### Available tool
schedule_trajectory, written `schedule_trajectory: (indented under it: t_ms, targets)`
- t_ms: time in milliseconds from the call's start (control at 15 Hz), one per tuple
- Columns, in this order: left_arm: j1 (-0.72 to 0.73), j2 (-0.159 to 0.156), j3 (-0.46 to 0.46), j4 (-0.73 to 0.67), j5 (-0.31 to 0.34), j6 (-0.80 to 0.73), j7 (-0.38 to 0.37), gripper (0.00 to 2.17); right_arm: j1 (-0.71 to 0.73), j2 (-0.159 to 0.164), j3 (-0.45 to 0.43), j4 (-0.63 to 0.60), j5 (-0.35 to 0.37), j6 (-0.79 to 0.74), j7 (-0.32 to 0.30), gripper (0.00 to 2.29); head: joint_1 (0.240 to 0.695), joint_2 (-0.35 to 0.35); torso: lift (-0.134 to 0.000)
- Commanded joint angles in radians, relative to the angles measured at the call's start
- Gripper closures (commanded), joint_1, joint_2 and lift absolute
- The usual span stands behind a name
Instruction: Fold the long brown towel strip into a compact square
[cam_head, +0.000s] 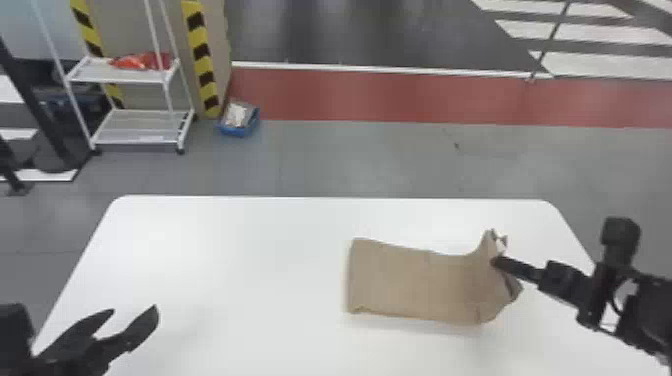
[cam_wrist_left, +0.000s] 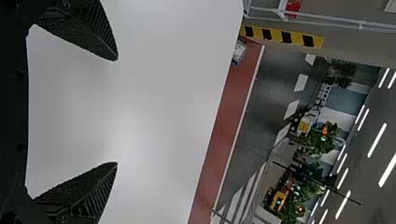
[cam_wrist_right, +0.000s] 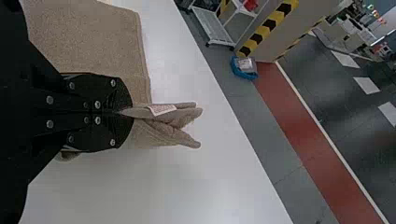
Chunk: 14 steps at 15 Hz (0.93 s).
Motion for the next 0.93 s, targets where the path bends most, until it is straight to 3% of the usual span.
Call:
schedule_trajectory:
  t_ms: [0,467,867]
  targets:
    - [0.002,-0.006,0.001,0.0,0.0,0.0,0.0,0.08,-0.003,0.018,0.045,-0.032,-0.002,0.026,-0.009,1.24,0.695,-0.059,0.0]
    - [0.005,-0.006,0.017,-0.002,0.02,0.0,-0.009,0.08,0.005,0.08,0.12,-0.178,0.0,0.121,-0.016,1.24,0.695,0.049,0.0]
    - [0.003,-0.006,0.017,0.0,0.025,-0.006,-0.009,0.08,-0.006,0.095,0.174,-0.207,-0.02,0.115,-0.033,1.24,0.695,0.088,0.0]
